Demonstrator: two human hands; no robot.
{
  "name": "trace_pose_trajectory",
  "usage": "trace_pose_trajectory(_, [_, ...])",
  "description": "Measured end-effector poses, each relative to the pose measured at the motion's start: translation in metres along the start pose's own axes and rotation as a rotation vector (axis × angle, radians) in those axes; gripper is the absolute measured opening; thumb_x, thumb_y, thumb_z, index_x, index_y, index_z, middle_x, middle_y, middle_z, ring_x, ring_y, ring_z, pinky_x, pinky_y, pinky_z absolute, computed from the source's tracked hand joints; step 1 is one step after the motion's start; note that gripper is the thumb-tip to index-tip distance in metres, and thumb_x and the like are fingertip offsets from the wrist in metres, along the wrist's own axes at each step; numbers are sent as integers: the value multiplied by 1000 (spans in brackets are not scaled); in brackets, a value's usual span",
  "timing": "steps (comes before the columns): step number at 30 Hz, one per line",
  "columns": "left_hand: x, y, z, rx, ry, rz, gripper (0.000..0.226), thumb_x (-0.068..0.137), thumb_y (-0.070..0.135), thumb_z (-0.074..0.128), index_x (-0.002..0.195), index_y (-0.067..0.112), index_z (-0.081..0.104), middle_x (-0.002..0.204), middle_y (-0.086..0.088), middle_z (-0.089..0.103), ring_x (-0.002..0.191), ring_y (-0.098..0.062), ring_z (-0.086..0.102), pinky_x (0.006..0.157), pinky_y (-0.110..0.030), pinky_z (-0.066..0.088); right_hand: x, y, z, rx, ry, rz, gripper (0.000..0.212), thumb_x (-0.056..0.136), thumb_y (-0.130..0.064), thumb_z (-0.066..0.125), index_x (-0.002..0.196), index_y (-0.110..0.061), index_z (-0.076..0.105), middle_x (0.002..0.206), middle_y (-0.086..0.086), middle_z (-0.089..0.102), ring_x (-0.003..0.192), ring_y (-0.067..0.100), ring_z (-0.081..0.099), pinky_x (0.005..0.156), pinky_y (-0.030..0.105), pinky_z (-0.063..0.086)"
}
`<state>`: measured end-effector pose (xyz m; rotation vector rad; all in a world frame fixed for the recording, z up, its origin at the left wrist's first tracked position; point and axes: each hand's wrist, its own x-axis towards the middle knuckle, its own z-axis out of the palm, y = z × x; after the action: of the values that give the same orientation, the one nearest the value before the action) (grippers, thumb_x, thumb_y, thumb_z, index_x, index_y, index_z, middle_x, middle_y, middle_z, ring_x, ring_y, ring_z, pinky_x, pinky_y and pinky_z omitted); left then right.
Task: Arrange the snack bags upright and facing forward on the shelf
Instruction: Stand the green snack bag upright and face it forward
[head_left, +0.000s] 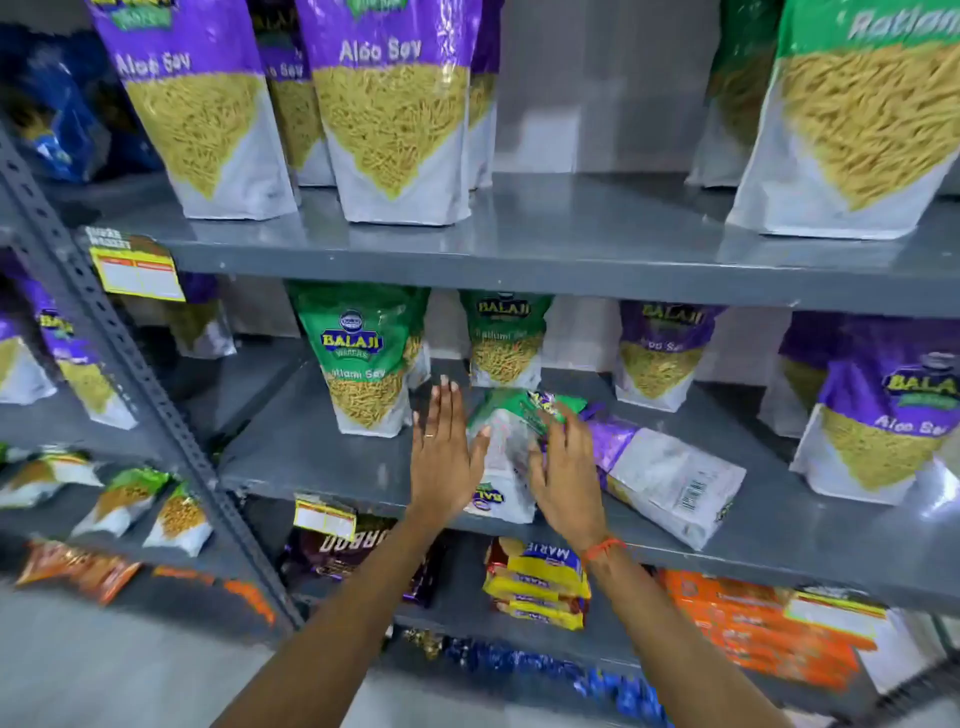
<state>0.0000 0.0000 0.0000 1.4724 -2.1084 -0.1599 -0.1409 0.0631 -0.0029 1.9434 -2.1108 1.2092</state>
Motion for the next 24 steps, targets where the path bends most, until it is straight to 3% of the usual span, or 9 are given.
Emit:
trace_pose_trajectory(3, [23, -16, 19, -259, -342, -224, 66, 94, 48, 20, 145, 10, 4, 158, -10, 0, 146, -24, 3, 121, -43, 6, 3, 9, 30, 26, -197, 223, 37, 90, -24, 37, 111, 2, 53, 117, 27, 54, 109, 41, 52, 95, 44, 41])
trace_pose_trajectory(6, [46, -32, 36, -500, -587, -408, 51, 96, 39, 26, 138, 11, 32, 153, -18, 26, 140, -31, 27, 117, -44, 20, 16, 12, 44, 39, -214, 451, 28, 91, -20, 44, 100, 3, 58, 112, 30, 57, 100, 42, 59, 86, 45, 47])
trace_pose_trajectory(9, [66, -45, 49, -503, -525, -440, 43, 96, 29, 36, 108, -7, 57, 118, -36, 57, 113, -44, 54, 96, -49, 43, 37, 23, 52, -73, -253, 510, 30, 89, -24, 48, 92, 1, 63, 104, 29, 66, 97, 42, 62, 82, 44, 48])
trace_pose_trajectory(12, [81, -55, 56, -525, -355, -533, 27, 86, 15, 55, 92, -10, 65, 100, -35, 66, 99, -41, 63, 84, -46, 48, 52, 31, 56, -82, -298, 626, 33, 88, -30, 53, 92, -1, 67, 104, 26, 68, 99, 40, 62, 83, 40, 49])
trace_pose_trajectory(15, [88, -62, 64, -525, -321, -605, 23, 79, 15, 65, 90, -5, 69, 100, -27, 70, 98, -35, 66, 86, -41, 50, 60, 42, 64, 35, -301, 724, 33, 85, -31, 58, 74, -2, 69, 87, 23, 69, 87, 35, 64, 75, 35, 49])
trace_pose_trajectory(18, [91, -68, 71, -570, -314, -689, 22, 75, 13, 68, 91, -1, 71, 101, -23, 72, 97, -31, 67, 87, -37, 52, 57, 61, 72, 225, -309, 886, 35, 75, -29, 67, 48, -11, 55, 63, 17, 59, 65, 30, 58, 66, 37, 54])
trace_pose_trajectory(20, [91, -71, 75, -621, -312, -743, 21, 74, 12, 68, 91, 0, 72, 100, -22, 72, 96, -31, 67, 88, -41, 54, 56, 64, 70, 383, -281, 981, 29, 74, -19, 70, 50, -14, 54, 61, 15, 56, 54, 24, 54, 61, 37, 55])
trace_pose_trajectory(22, [90, -71, 72, -658, -299, -755, 20, 75, 11, 65, 89, -2, 71, 98, -22, 72, 95, -32, 67, 85, -42, 55, 59, 60, 66, 491, -258, 1005, 28, 78, -6, 67, 53, -10, 55, 56, 9, 52, 48, 17, 46, 46, 24, 51])
trace_pose_trajectory(24, [86, -68, 62, -685, -269, -754, 18, 78, 10, 61, 87, -3, 70, 94, -22, 72, 92, -33, 67, 76, -34, 52, 60, 60, 70, 542, -210, 984, 31, 81, -1, 61, 52, -10, 55, 55, 8, 50, 46, 15, 42, 44, 21, 45])
